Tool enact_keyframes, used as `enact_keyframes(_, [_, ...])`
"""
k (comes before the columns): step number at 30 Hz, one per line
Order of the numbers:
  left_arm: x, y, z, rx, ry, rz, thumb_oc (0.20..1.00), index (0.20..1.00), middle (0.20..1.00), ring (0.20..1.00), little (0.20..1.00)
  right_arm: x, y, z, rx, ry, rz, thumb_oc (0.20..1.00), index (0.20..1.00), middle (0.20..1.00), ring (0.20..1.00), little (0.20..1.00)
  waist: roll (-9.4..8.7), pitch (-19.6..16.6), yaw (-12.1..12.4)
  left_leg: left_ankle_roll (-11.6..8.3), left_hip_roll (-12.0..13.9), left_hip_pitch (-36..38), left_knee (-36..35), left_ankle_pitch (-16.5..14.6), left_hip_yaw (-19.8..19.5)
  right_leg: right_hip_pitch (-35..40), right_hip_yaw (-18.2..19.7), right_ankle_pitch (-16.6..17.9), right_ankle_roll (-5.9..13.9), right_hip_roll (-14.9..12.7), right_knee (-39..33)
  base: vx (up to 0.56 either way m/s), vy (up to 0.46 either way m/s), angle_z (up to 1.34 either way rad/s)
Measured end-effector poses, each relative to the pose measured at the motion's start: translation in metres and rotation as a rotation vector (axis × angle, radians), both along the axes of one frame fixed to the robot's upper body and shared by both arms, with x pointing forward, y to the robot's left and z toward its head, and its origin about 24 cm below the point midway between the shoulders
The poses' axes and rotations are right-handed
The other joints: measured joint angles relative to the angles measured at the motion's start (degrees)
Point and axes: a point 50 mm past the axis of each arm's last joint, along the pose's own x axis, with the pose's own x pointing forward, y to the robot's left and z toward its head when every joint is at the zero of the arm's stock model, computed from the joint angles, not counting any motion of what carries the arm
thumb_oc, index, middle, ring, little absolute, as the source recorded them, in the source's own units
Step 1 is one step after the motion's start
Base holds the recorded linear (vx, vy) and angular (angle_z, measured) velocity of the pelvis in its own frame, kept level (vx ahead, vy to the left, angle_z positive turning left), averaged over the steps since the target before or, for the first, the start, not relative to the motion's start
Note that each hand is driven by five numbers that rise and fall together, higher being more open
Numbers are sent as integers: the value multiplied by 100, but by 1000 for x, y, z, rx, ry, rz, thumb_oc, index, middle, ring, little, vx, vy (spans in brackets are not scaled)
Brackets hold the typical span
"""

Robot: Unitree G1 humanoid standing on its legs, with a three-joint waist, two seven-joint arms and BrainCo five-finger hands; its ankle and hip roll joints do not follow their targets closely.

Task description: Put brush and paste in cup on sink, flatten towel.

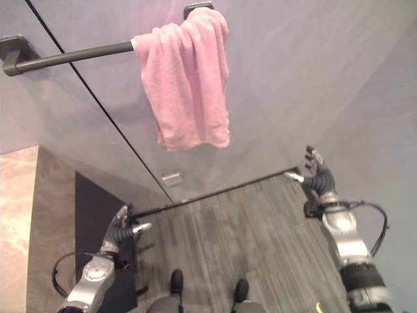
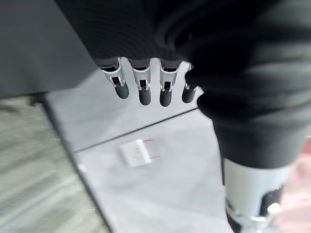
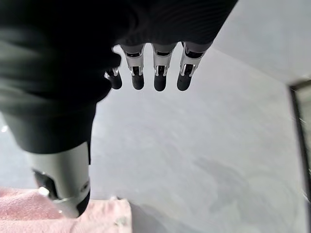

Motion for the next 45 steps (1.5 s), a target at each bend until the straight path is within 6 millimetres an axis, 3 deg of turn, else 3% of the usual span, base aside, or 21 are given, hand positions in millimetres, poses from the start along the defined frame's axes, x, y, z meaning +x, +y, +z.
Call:
enact_keyframes(6, [52, -29, 57, -30, -223, -112, 1000, 1000, 1000, 1000, 1000, 47, 21, 55, -105, -63, 72, 1000, 1000, 1000, 1000, 1000, 141, -25, 62, -26, -10, -167, 8, 35, -1, -149, -22, 30, -21, 3, 1, 42, -6, 1])
enact_keyframes(10, [77, -49, 96, -39, -352, -181, 1000, 1000, 1000, 1000, 1000, 62, 31, 84, 4, -104, 127, 1000, 1000, 1000, 1000, 1000, 141, -25, 175, -19, -18, -172, 9, 49, -1, -143, -21, 32, -26, -5, 1, 33, 11, 3])
enact_keyframes(13, [87, -56, 108, -58, -384, -203, 1000, 1000, 1000, 1000, 1000, 71, 37, 94, 62, -94, 151, 1000, 1000, 1000, 1000, 1000, 140, -26, 188, -18, -28, -174, 8, 50, -3, -122, -1, 32, -25, -10, 1, 17, 20, 7])
enact_keyframes(21, [98, -69, 120, -85, -401, -228, 1000, 1000, 1000, 1000, 1000, 88, 55, 91, 175, 0, 175, 1000, 1000, 1000, 1000, 1000, 137, -27, 260, -21, -15, -376, 13, 74, -43, -289, -4, 38, -34, 2, 1, 9, 10, 1])
enact_keyframes(26, [104, -77, 130, -99, -429, -231, 1000, 1000, 1000, 1000, 1000, 100, 87, 91, 304, 34, 224, 1000, 1000, 1000, 1000, 1000, 134, -30, 325, -23, -15, -436, 12, 77, -103, -344, -8, 43, -41, 10, 1, 10, 10, 2])
enact_keyframes(31, [110, -96, 143, -139, -459, -268, 1000, 1000, 1000, 1000, 1000, 106, 107, 96, 385, 32, 231, 1000, 1000, 1000, 1000, 1000, 121, -38, 395, -11, -46, -582, 36, 92, -148, -432, -53, 50, -51, -3, 2, 20, 27, 8])
enact_keyframes(38, [121, -118, 158, -166, -478, -297, 1000, 1000, 1000, 1000, 1000, 108, 131, 95, 470, 42, 247, 1000, 1000, 1000, 1000, 1000, 119, -39, 309, -11, -27, -651, 53, 92, -150, -493, -39, 59, -63, 1, 2, 4, 22, -1])
enact_keyframes(45, [129, -146, 161, -195, -453, -311, 1000, 1000, 1000, 1000, 1000, 107, 156, 95, 515, 39, 270, 1000, 1000, 1000, 1000, 1000, 107, -45, 219, -8, -26, -778, 75, 97, -143, -626, -4, 96, -83, -5, 3, 5, 50, -2])
